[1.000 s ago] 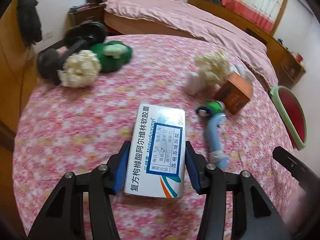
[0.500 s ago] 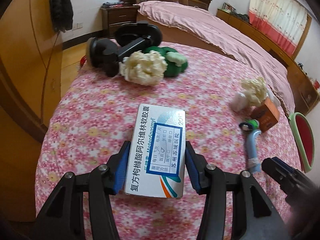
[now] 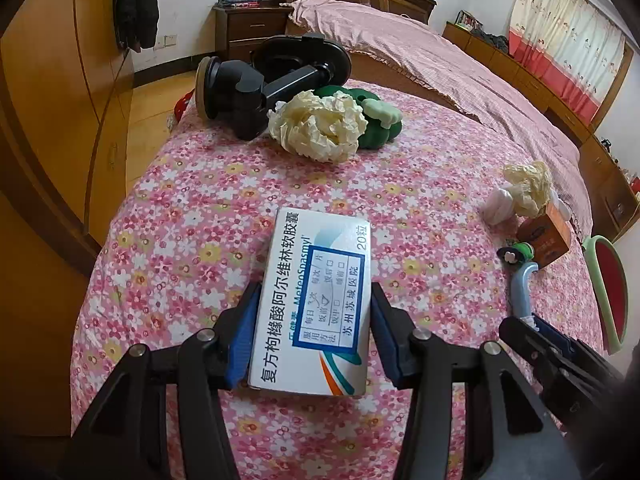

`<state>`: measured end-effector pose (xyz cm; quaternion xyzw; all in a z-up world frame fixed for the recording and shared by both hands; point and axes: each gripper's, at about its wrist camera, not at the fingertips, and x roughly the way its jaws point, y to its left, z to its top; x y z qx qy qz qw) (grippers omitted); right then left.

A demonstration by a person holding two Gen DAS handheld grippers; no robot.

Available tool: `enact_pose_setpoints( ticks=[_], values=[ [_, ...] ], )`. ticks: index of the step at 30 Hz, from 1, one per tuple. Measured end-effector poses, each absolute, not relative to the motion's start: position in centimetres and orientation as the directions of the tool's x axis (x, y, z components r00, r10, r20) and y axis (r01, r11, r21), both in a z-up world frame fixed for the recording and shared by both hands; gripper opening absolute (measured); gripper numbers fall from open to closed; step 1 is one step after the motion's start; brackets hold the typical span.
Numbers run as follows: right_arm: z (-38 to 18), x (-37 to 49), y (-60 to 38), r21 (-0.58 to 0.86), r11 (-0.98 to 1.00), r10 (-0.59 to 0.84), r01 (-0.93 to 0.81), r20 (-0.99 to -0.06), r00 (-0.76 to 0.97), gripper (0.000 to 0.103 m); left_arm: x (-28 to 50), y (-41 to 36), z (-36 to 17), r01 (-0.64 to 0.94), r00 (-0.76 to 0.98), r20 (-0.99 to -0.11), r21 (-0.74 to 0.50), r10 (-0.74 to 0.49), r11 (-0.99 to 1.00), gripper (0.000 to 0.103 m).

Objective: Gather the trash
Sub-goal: 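Close the right tool on the blue curved tube while the left tool holds the box, then carry the medicine box and blue tube with both tools over the red bucket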

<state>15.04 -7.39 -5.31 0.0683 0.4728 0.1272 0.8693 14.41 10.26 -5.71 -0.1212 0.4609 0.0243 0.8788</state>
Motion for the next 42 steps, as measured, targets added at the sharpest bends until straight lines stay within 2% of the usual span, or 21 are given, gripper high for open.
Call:
enact_pose_setpoints(
  ticks=[3, 5, 9, 24, 29, 42],
  values=[
    [-5.5, 15.4, -8.0, 0.261, 0.955, 0.297, -0.143, -0.799, 0.524, 0.037, 14.4, 10.2, -5.7, -0.154, 0.576, -0.815, -0.19, -0.068, 0.97, 0.053],
    [-5.6, 15.5, -8.6, 0.27, 0.954, 0.298, -0.132, -0.797, 0.525, 0.025, 14.3, 10.2, -5.7, -0.153, 0.577, -0.814, -0.189, -0.068, 0.97, 0.053],
    [-5.7, 15.4, -9.3, 0.29, 0.949, 0.311, -0.125, -0.792, 0.526, 0.017, 14.1, 10.0, -5.6, -0.147, 0.577, -0.814, -0.191, -0.073, 0.971, 0.053],
    [-3.8, 11.7, -12.6, 0.312, 0.943, 0.322, -0.118, -0.757, 0.569, 0.015, 12.7, 7.9, -3.7, -0.091, 0.604, -0.791, -0.188, -0.096, 0.978, 0.053],
    [-2.7, 10.6, -14.7, 0.358, 0.929, 0.34, -0.094, -0.725, 0.599, 0.015, 12.6, 6.4, -3.2, -0.048, 0.6, -0.788, -0.202, -0.133, 0.978, 0.053],
    [-0.3, 8.0, -21.3, 0.363, 0.932, 0.248, 0.022, -0.679, 0.691, 0.015, 13.3, 0.1, -1.4, 0.115, 0.574, -0.773, -0.251, -0.271, 0.961, 0.053]
  ],
)
